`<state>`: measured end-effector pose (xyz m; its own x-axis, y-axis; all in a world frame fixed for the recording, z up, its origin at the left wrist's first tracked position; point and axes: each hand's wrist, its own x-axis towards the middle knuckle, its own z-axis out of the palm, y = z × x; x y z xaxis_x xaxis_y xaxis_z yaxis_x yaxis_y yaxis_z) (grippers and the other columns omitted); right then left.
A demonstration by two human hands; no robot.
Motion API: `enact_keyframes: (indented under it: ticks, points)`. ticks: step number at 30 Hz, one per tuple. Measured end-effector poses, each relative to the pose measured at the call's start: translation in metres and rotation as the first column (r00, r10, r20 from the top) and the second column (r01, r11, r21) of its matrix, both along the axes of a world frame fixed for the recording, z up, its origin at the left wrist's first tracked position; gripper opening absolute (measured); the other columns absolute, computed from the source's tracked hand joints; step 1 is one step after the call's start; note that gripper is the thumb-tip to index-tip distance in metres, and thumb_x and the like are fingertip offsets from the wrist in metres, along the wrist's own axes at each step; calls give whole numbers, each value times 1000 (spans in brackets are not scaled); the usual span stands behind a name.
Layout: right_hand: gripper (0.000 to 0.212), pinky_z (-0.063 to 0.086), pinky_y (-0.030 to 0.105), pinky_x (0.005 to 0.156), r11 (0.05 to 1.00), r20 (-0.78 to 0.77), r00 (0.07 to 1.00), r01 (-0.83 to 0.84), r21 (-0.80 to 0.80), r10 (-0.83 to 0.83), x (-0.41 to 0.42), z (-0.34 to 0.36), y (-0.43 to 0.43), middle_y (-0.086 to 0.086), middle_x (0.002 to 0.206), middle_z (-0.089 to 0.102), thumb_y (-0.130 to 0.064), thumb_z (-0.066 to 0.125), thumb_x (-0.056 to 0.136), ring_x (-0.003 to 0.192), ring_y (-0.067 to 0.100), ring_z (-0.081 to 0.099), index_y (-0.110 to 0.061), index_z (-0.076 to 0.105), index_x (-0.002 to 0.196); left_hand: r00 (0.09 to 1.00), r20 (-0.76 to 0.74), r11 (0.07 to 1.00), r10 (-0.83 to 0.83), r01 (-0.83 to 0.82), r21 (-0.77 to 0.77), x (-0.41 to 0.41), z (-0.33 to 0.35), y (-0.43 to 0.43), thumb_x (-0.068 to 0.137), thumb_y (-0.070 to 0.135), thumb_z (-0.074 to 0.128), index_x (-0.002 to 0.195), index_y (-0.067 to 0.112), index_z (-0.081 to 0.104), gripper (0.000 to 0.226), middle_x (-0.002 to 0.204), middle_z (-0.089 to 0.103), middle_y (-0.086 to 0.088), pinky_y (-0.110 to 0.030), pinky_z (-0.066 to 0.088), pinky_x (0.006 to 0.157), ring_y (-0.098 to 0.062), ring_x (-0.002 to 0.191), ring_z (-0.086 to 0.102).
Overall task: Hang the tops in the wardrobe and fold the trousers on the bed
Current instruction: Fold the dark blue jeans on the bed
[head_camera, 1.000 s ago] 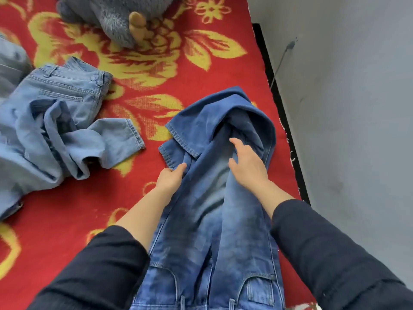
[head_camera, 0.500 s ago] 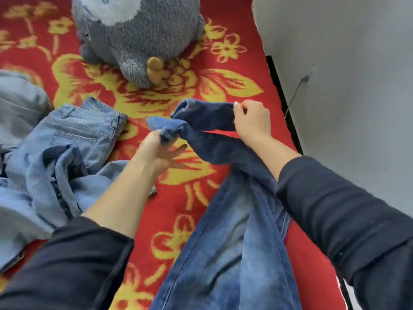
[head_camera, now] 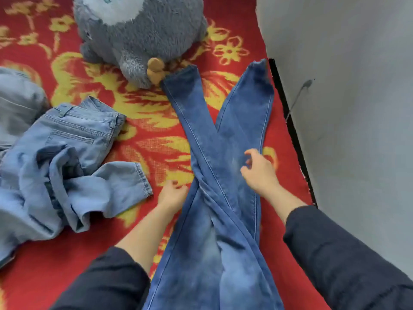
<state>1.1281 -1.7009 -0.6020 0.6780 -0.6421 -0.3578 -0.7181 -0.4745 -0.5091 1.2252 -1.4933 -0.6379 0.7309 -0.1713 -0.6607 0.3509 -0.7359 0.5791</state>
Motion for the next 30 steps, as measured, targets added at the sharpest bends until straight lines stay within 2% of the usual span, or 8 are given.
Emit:
enact_keyframes:
  ticks: [6, 11, 15, 18, 20, 22, 25, 30]
  points:
    - [43, 44, 36, 77, 990, -113, 994, 8, 142, 8, -96, -31, 94, -3, 104, 54, -57, 57, 85, 98, 24, 57, -19, 45, 99, 973, 95, 977, -212, 213, 2, -85, -25, 48, 87, 30, 66, 100, 19, 50, 23, 88, 59, 6, -30, 34, 66, -22, 85, 56]
    - [29, 44, 41, 73, 999, -74, 997, -16, 30, 18, -118, -23, 112, 14, 101, 65, -38, 53, 95, 96, 37, 60, -10, 53, 103, 940, 340, 994, -28, 64, -93, -85, 5, 65, 93, 24, 57, 65, 18, 40, 33, 58, 45, 5, -30, 24, 52, -12, 56, 41]
    - [24, 34, 34, 65, 933, 137, 924, 347, 94, -357, -128, -6, 112, 6, 77, 62, -28, 46, 100, 80, 34, 58, -10, 55, 87, 862, 443, 970, 245, -218, -111, -80, 19, 123, 94, 16, 56, 73, 12, 50, 23, 59, 44, 0, -33, 26, 59, -17, 57, 41]
    - [32, 40, 40, 81, 845, -149, 844, 529, 77, -515, -147, -15, 94, 23, 110, 63, -29, 43, 100, 106, 41, 56, -2, 58, 109, 906, 317, 941, 279, -323, 96, -71, 6, 180, 94, 22, 56, 84, 6, 60, 19, 77, 59, -15, -38, 37, 69, -35, 80, 57]
    - [38, 41, 41, 93, 877, -400, 816, 477, 55, -418, -157, -20, 92, 25, 127, 56, -28, 45, 98, 119, 42, 51, 0, 53, 122, 985, 133, 954, 114, -146, 262, -71, -1, 202, 91, 24, 58, 87, 4, 61, 21, 85, 64, -18, -41, 42, 74, -39, 89, 61]
    - [37, 39, 46, 97, 925, -436, 825, 377, -48, -359, -152, -18, 98, 20, 133, 50, -22, 50, 94, 124, 38, 45, -2, 47, 125, 997, 51, 942, -49, 30, 335, -72, 0, 207, 89, 20, 59, 95, 6, 60, 15, 94, 66, -18, -39, 42, 77, -39, 95, 61]
    - [47, 31, 49, 99, 935, -289, 913, 202, -291, -287, -126, -9, 107, 12, 135, 40, -16, 59, 84, 125, 32, 34, -8, 43, 128, 981, 134, 932, -137, 82, 354, -66, 3, 188, 82, 9, 58, 120, 13, 49, 39, 112, 57, -17, -40, 41, 81, -38, 107, 54]
    - [53, 31, 46, 93, 942, -57, 997, 20, -335, -42, -54, 2, 108, 10, 127, 42, -22, 57, 83, 119, 31, 38, -11, 43, 132, 872, 338, 891, -355, 205, 405, -48, 12, 127, 84, 17, 55, 132, 20, 46, 50, 127, 48, -6, -42, 32, 94, -28, 121, 36]
